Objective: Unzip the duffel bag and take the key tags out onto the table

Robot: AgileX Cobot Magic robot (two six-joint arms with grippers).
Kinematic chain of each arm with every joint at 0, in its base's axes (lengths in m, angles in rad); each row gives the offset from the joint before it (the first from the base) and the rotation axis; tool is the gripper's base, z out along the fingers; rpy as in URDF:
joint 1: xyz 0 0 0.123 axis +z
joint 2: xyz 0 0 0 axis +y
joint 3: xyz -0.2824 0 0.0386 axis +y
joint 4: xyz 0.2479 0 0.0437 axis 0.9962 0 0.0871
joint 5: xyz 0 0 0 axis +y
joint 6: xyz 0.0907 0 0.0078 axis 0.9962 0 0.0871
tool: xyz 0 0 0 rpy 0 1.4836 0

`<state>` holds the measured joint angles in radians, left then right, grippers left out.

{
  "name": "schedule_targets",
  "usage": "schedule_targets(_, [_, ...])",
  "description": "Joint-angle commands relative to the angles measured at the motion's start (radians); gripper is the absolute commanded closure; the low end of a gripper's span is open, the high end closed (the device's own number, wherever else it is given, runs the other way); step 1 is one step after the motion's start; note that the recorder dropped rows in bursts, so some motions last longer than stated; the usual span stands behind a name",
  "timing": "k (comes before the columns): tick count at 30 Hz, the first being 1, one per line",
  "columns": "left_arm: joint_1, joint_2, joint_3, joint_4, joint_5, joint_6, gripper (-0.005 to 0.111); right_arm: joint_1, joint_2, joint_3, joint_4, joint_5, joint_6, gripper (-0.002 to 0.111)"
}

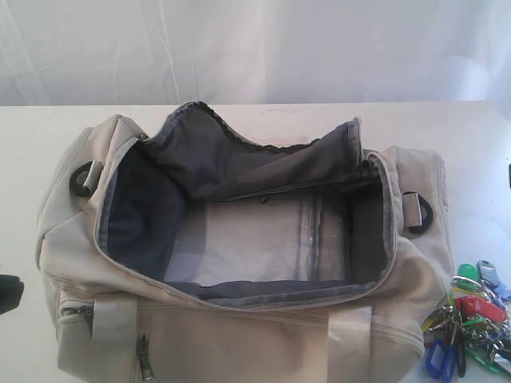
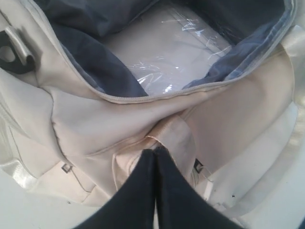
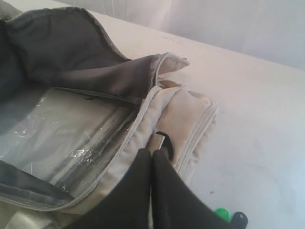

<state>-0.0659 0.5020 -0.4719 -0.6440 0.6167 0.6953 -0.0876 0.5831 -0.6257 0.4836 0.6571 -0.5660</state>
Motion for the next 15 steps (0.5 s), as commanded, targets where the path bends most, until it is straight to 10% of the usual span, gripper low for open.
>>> schedule_targets(1, [0.003, -0.002, 0.006, -0.021, -0.051, 0.005, 0.107, -0.001, -0.022, 0.011, 0.034, -0.042, -0.029, 0.108])
schedule_targets(15, [0.003, -0.002, 0.006, -0.021, -0.069, 0.005, 0.107, -0.001, -0.022, 0.011, 0.059, -0.076, -0.021, 0.108])
